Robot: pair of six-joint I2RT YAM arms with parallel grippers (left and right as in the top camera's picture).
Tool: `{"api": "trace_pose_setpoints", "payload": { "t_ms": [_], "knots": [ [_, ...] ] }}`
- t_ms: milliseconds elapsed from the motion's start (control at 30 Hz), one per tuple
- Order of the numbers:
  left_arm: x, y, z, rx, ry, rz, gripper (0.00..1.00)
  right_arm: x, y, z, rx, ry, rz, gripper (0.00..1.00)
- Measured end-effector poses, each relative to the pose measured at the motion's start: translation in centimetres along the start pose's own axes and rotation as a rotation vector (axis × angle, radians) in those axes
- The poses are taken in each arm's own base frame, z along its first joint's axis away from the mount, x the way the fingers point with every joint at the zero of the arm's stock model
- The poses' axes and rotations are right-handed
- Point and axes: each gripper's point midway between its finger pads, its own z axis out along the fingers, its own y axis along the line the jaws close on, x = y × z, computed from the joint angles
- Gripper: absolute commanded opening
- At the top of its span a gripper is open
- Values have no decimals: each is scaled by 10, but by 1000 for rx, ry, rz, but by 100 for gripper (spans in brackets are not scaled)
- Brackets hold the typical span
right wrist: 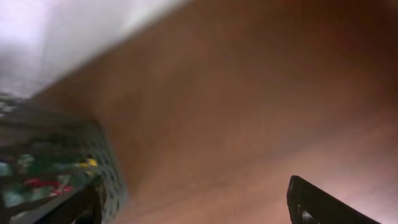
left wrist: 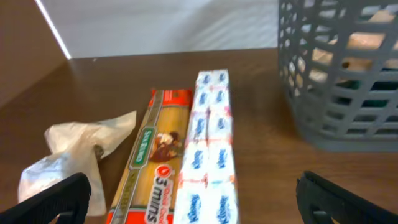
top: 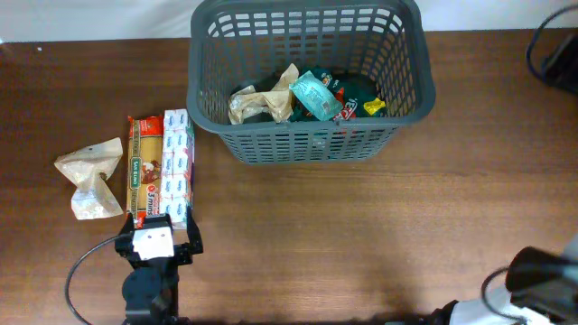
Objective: Pack container
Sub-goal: 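Reach the left gripper to the row of Kleenex packs and grasp it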
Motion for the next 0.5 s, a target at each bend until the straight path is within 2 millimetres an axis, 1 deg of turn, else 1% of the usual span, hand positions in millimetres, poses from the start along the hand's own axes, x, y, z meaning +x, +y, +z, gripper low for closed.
{"api": "trace_pose_setpoints", "payload": {
  "t_ms": [33, 67, 133, 167, 267, 300, 367, 400, 433, 500],
  "knots": [
    [-1, -3, 0, 17, -4, 0, 99, 11, -10, 18, 3, 55, 41, 99],
    [0, -6, 0, 37, 0, 0, 99, 21, -18, 32, 6, 99, 79, 99],
    [6, -11, 0, 64, 26, -17, 99, 33, -26, 48, 8, 152, 113, 99],
    [15, -14, -1, 81, 76, -41, 99, 41, -28, 56, 5, 181, 133, 99],
    [21, -16, -5, 90, 170, -78, 99, 44, -27, 59, -6, 193, 146, 99],
    [17, -16, -6, 92, 204, -90, 99, 44, -26, 59, -9, 191, 147, 99],
    [1, -14, -10, 90, 266, -107, 99, 43, -26, 60, -12, 190, 148, 99],
    [-11, -12, -10, 82, 297, -114, 99, 44, -26, 60, -14, 192, 150, 99],
    [-30, -8, -9, 72, 334, -123, 99, 44, -25, 60, -16, 192, 151, 99],
    [-52, -3, -5, 50, 418, -131, 99, 43, -25, 60, -21, 191, 152, 99]
  ]
}}
